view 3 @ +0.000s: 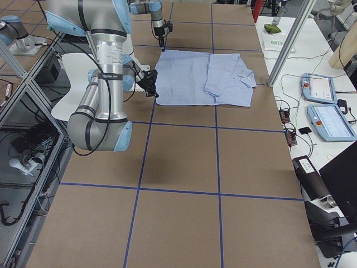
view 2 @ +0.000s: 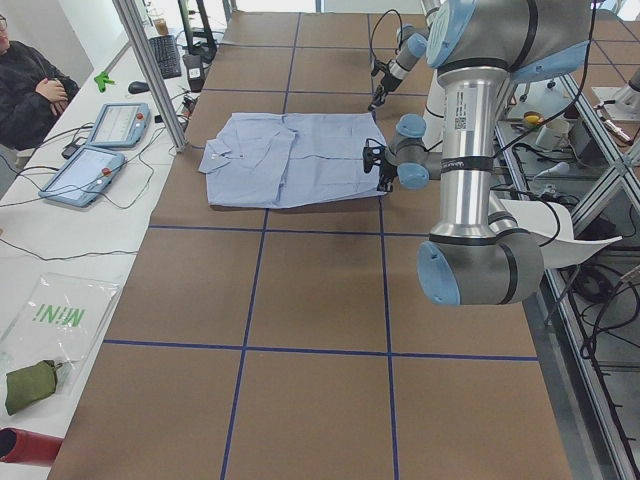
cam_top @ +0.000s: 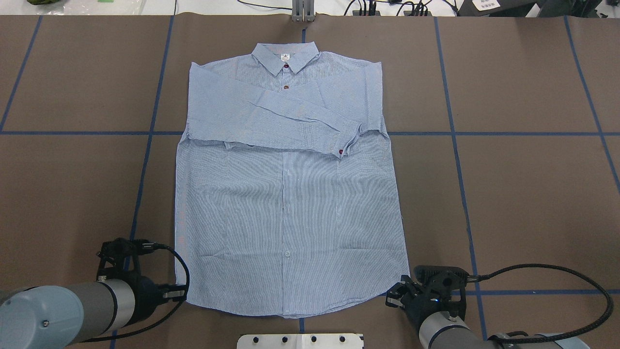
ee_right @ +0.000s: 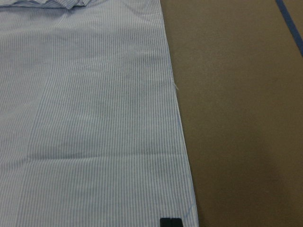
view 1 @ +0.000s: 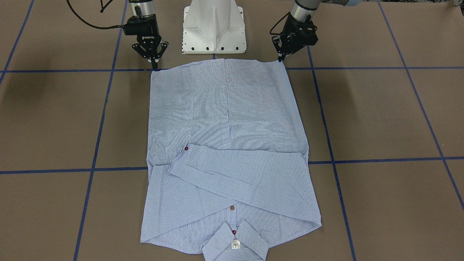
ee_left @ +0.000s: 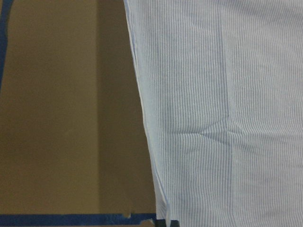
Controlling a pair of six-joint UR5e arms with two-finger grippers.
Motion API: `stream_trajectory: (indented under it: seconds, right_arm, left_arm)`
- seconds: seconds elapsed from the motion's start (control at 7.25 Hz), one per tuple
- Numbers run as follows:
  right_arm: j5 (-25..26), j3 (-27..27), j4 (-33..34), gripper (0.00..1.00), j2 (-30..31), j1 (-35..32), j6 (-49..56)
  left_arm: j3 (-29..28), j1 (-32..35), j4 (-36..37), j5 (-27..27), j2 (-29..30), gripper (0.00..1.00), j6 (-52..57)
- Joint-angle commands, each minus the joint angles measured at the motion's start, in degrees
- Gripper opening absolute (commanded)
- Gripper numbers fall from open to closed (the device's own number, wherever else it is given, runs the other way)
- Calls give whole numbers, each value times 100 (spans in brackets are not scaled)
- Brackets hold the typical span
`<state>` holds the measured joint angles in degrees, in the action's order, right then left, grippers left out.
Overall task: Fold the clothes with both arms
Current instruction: 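Grasp the hem corners nearest the robot with both grippers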
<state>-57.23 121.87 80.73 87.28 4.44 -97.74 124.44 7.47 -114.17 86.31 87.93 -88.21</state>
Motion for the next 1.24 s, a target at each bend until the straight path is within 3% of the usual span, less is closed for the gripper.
stream_trajectory:
  seconds: [0.0, 0.55, 0.83, 0.96, 1.1]
  right_arm:
    - [2, -259, -144, 60, -44, -66, 1]
    - [37, -418, -145, 60, -97, -57, -60]
    - [46, -532, -145, 52, -211, -48, -140]
    - [46, -533, -136, 33, -264, -48, -148]
    - [46, -515, -136, 0, -273, -57, -149]
  left_arm:
    - [-16, 0, 0, 0, 5, 0, 5]
    - [-25, -9, 0, 9, 14, 0, 5]
    - [-16, 0, 0, 9, 14, 0, 5]
    - [-7, 0, 0, 9, 14, 0, 5]
    - [-7, 0, 0, 9, 14, 0, 5]
